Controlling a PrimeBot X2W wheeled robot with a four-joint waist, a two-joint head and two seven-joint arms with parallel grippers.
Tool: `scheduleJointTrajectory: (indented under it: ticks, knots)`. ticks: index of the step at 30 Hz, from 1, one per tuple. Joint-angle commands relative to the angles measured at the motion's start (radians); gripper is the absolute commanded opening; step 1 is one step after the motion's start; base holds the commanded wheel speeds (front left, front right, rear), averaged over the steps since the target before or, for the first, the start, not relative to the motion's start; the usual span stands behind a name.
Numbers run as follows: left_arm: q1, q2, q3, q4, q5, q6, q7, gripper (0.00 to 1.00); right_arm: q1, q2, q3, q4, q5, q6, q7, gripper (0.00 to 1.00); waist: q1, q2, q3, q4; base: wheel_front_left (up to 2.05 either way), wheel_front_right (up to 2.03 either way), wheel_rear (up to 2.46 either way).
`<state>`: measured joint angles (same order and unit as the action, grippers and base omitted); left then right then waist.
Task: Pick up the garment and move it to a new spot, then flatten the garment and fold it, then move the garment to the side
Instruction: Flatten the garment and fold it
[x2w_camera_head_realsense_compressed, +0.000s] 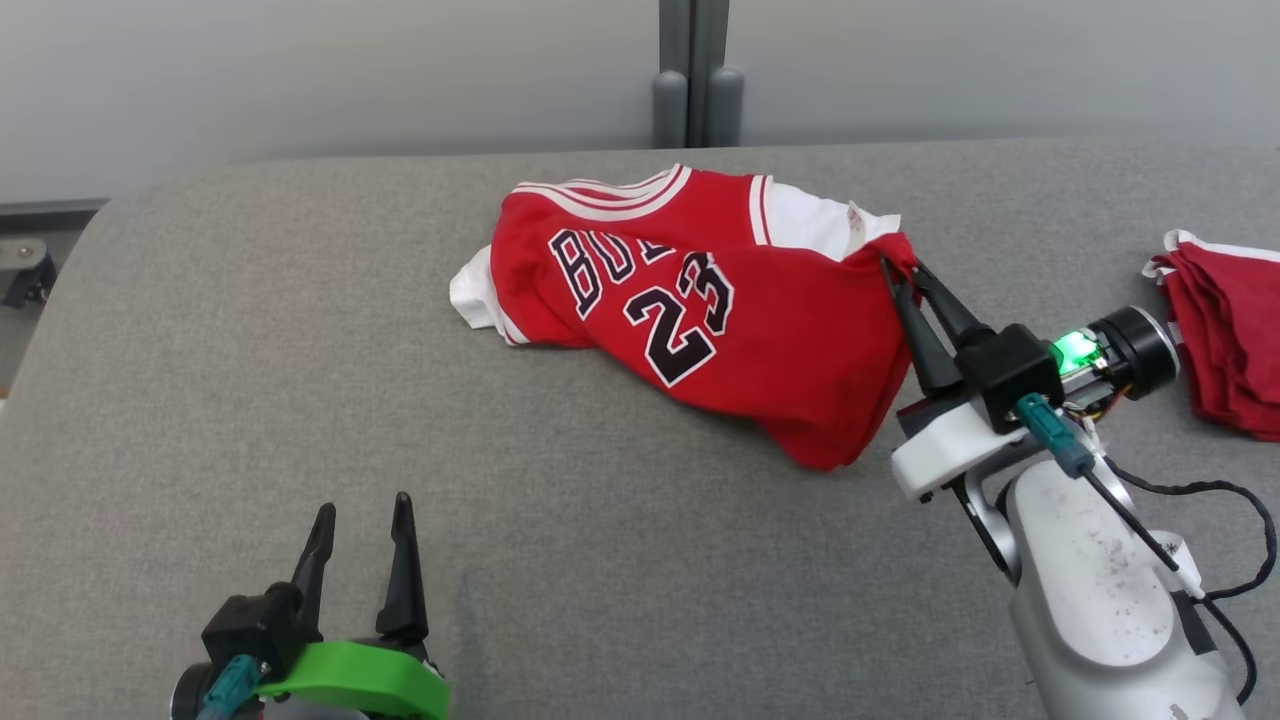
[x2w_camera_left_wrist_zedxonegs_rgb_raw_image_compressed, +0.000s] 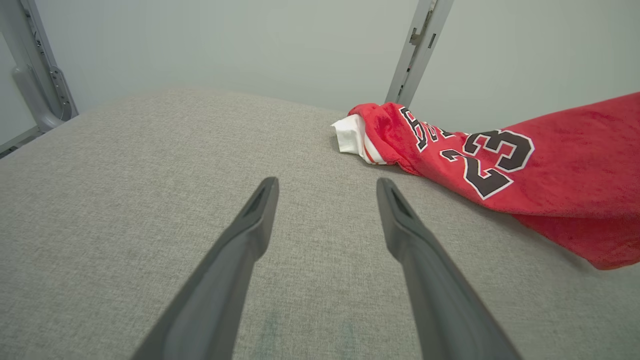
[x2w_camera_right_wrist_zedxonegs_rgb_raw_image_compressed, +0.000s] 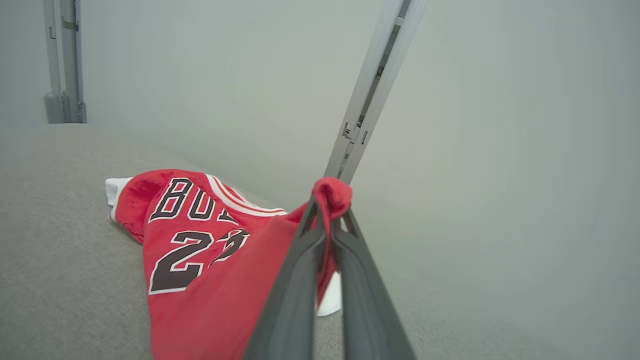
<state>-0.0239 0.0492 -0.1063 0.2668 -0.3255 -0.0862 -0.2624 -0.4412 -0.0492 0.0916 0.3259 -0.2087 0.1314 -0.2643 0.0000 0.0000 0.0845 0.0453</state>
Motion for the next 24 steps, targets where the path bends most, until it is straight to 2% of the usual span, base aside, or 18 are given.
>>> scheduleJointTrajectory:
  ticks: [1,9,14,19,24]
  knots:
    - [0.014,0.002,0.003,-0.001,0.001,0.004,-0.003,1.0,0.024,-0.004,0.026,-0.049,0.013,-0.001,0.0,0.0,0.0,0.0,-0.05,-0.036,0.0,0.0,0.0]
    - [0.039,0.003,0.012,-0.008,-0.004,0.01,-0.003,1.0,0.048,-0.02,0.202,-0.281,0.083,-0.001,0.012,0.0,0.0,0.0,-0.082,-0.056,0.0,0.0,0.0]
    - [0.038,0.003,0.017,-0.016,-0.01,0.014,-0.003,1.0,0.019,-0.046,0.26,-0.38,0.123,-0.001,0.063,0.0,0.0,0.0,-0.081,-0.06,0.0,0.0,0.0]
    - [0.013,0.003,0.009,-0.025,-0.017,0.014,-0.003,1.0,-0.01,-0.089,0.202,-0.414,0.15,-0.001,0.11,0.0,0.0,0.0,-0.046,-0.045,0.0,0.0,0.0]
    - [-0.013,0.003,-0.002,-0.036,-0.016,0.013,-0.003,1.0,-0.066,-0.156,0.093,-0.347,0.177,-0.001,0.144,0.0,0.0,0.0,0.011,-0.019,0.0,0.0,0.0]
